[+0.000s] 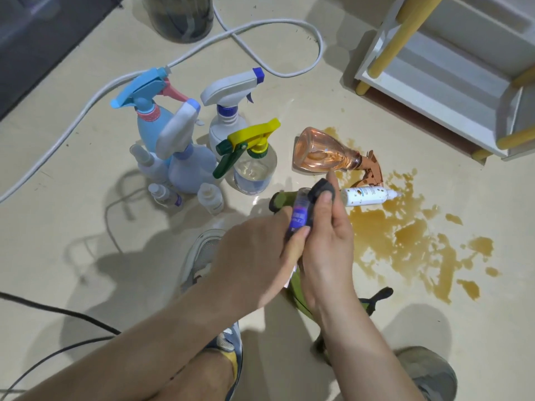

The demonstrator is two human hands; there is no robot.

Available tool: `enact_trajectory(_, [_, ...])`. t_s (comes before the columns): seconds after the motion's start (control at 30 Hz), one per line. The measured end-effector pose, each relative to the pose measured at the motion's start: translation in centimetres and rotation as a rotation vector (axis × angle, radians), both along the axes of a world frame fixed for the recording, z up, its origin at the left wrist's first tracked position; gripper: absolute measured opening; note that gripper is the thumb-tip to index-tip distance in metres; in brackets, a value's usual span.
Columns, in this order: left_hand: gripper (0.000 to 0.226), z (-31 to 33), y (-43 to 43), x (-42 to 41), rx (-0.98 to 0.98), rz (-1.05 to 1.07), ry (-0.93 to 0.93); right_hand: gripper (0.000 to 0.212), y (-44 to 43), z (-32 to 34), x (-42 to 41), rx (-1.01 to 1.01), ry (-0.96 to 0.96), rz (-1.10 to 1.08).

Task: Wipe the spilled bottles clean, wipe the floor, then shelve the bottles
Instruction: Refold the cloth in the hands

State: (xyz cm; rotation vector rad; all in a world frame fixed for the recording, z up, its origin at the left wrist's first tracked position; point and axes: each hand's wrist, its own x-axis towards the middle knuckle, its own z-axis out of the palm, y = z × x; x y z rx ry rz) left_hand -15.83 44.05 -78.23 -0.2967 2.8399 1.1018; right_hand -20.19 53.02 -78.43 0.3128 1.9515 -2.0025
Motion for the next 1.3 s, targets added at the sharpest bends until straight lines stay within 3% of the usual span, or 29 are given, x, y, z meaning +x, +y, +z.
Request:
enact_trajectory(0.1, [0.073,-0.8,-0.4,-0.7,-0.112,0.049,-0.027,0.04,-0.4,0.0,1.8,-0.065,-0.126,0.081])
enact_trajectory(0.27, [0.059,-1.3,-0.7,-0.1,-0.31,-0.07,-0.061,0.039,0.5,-0.2,3.1,-0.274,-0.356,0.09])
enact_trajectory(0.47, [0.043,-0.4,-2.8,0.4,-0.095,-0.056,0.089,0.048,0.8,-1.3,-0.5,-0.226,-0.383,0.262])
enact_trajectory(0.6, [0.06,-1.2,-5.3,0.8,0.176,-0.042,0.028,0.049,3.6,-1.0,-2.6,-0.336,-0.519,0.663])
enact_trajectory(0.67, [0.055,-1.8,-5.9,1.0,0.307,-0.093,-0.015,0.055,4.4,-0.7,-3.6,-0.332,-0.56,0.821])
enact_trajectory(0.77, [0.037,-1.5,-6.4,1.1,0.502,0.036,-0.113,0.049,4.0,-0.4,-4.9,-0.187,-0.497,0.953])
enact_trajectory(0.9, [0.017,-2.1,-7.5,1.1,0.367,0.077,-0.156,0.019,1.9,0.7,-4.6,0.081,-0.191,0.913])
enact_trajectory(0.97, [0.029,-2.4,-7.8,1.2,0.381,0.114,-0.151,0.027,1.1,2.1,-4.1,0.069,-0.111,0.96])
enact_trajectory(1.07, [0.035,-2.4,-7.8,1.4,0.337,0.148,-0.137,0.07,1.1,2.3,-4.2,0.08,-0.265,0.935])
enact_trajectory(1.2, [0.029,-1.5,-7.1,1.7,0.277,0.072,0.026,0.051,1.1,0.7,-4.6,-0.093,-0.479,0.756])
enact_trajectory(1.3, [0.033,-0.4,-6.9,1.5,0.181,-0.027,0.176,0.021,1.2,1.0,-4.7,-0.191,-0.666,0.961])
